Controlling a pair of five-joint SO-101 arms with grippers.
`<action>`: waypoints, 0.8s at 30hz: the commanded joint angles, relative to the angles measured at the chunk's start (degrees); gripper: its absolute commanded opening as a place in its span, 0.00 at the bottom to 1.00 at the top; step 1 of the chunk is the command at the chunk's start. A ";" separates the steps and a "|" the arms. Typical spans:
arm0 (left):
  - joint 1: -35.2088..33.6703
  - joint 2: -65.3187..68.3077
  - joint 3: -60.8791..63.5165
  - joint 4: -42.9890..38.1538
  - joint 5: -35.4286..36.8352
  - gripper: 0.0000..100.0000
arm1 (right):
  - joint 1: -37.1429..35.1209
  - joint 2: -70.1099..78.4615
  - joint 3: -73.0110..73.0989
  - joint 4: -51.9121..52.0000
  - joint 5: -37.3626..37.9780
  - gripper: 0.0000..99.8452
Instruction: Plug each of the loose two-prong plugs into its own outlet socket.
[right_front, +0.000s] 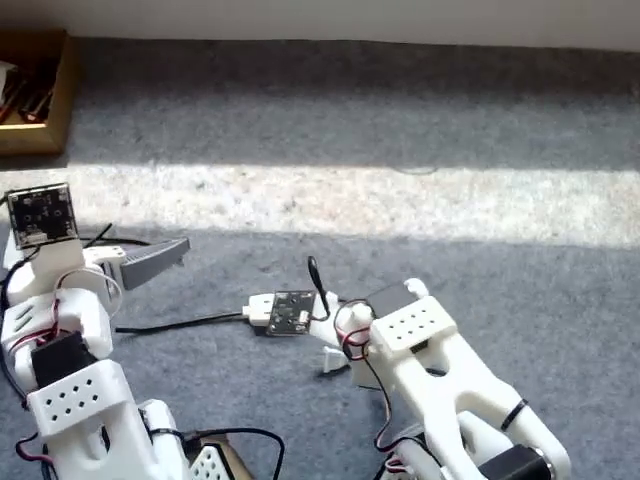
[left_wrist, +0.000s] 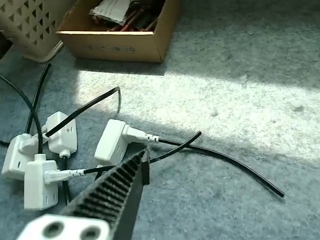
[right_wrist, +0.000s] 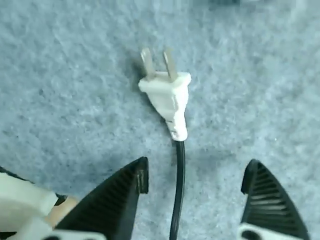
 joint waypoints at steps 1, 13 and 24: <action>-6.46 -0.57 2.68 -7.38 -0.62 0.67 | -0.40 -0.92 3.74 -4.44 1.14 0.30; -9.36 -0.40 12.79 -13.71 -0.53 0.67 | -0.48 -0.92 3.91 -6.73 5.27 0.30; -9.45 -0.48 13.05 -13.45 -0.53 0.67 | -5.32 -0.22 1.54 -14.02 -5.63 0.11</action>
